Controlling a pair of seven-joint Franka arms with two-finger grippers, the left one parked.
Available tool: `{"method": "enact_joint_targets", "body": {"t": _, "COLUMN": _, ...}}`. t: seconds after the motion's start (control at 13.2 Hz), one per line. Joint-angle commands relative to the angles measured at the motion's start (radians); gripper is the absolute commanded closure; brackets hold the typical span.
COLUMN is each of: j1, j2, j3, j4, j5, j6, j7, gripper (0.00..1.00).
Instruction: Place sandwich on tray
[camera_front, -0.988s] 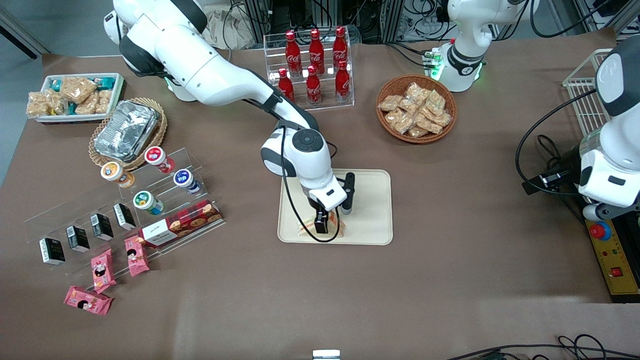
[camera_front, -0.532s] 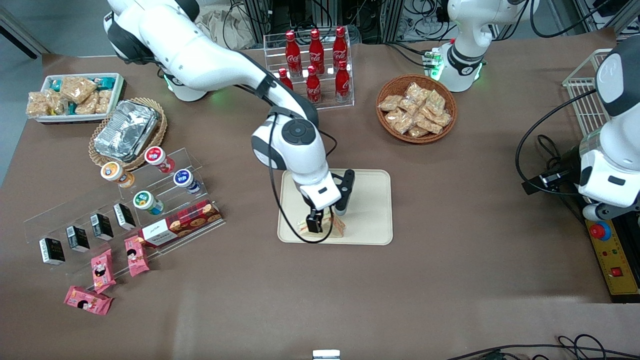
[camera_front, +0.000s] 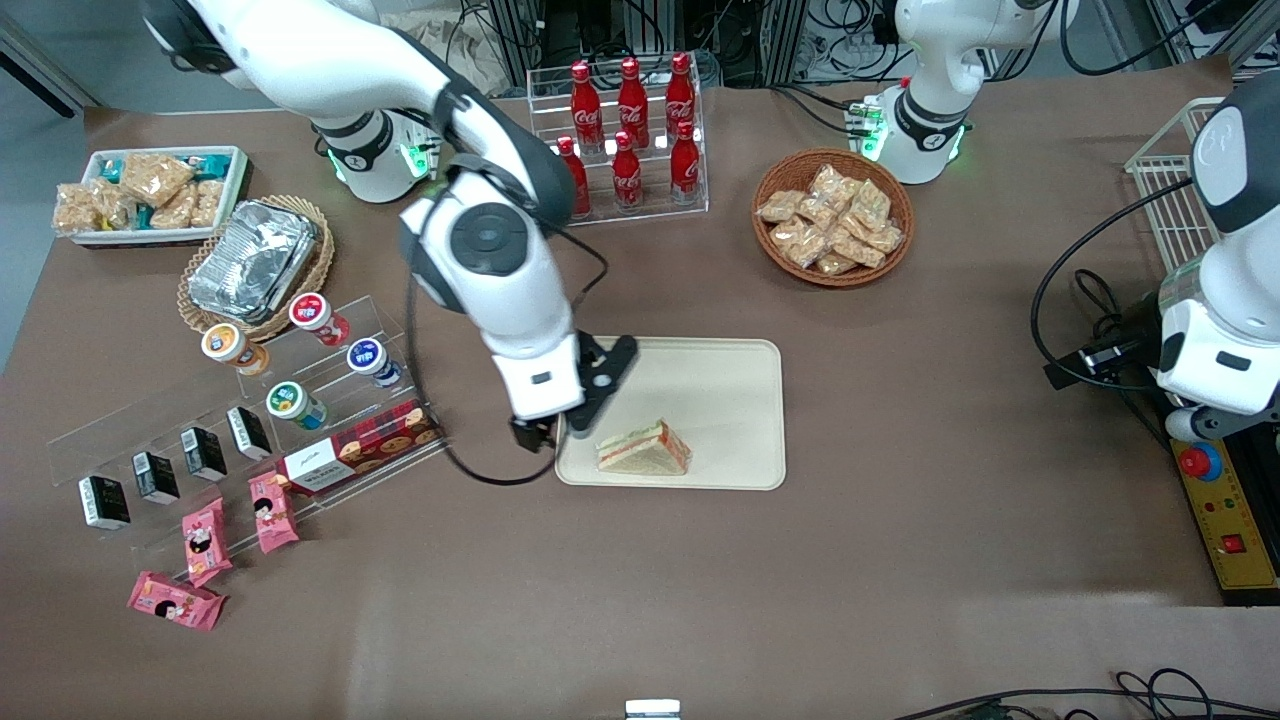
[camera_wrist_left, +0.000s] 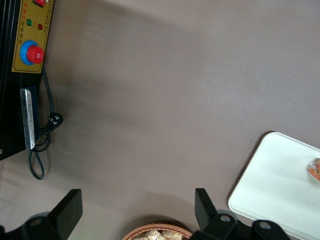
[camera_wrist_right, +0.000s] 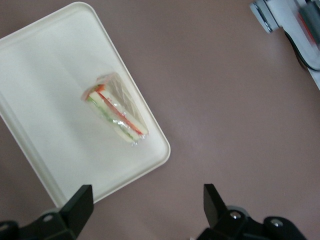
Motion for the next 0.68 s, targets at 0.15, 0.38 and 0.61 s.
{"method": "enact_joint_targets", "body": {"t": 0.15, "j1": -0.144, "j2": -0.241, "j3": 0.001, "j4": -0.144, "j5": 0.115, "j6": -0.148, "j7": 0.033, "gripper": 0.02}}
{"method": "enact_joint_targets", "body": {"t": 0.38, "j1": -0.276, "j2": -0.321, "j3": -0.008, "j4": -0.144, "j5": 0.160, "j6": -0.257, "j7": 0.032, "gripper": 0.02}}
{"method": "enact_joint_targets", "body": {"t": 0.61, "j1": -0.355, "j2": -0.350, "j3": -0.118, "j4": -0.142, "j5": 0.163, "j6": -0.311, "j7": 0.022, "gripper": 0.02}}
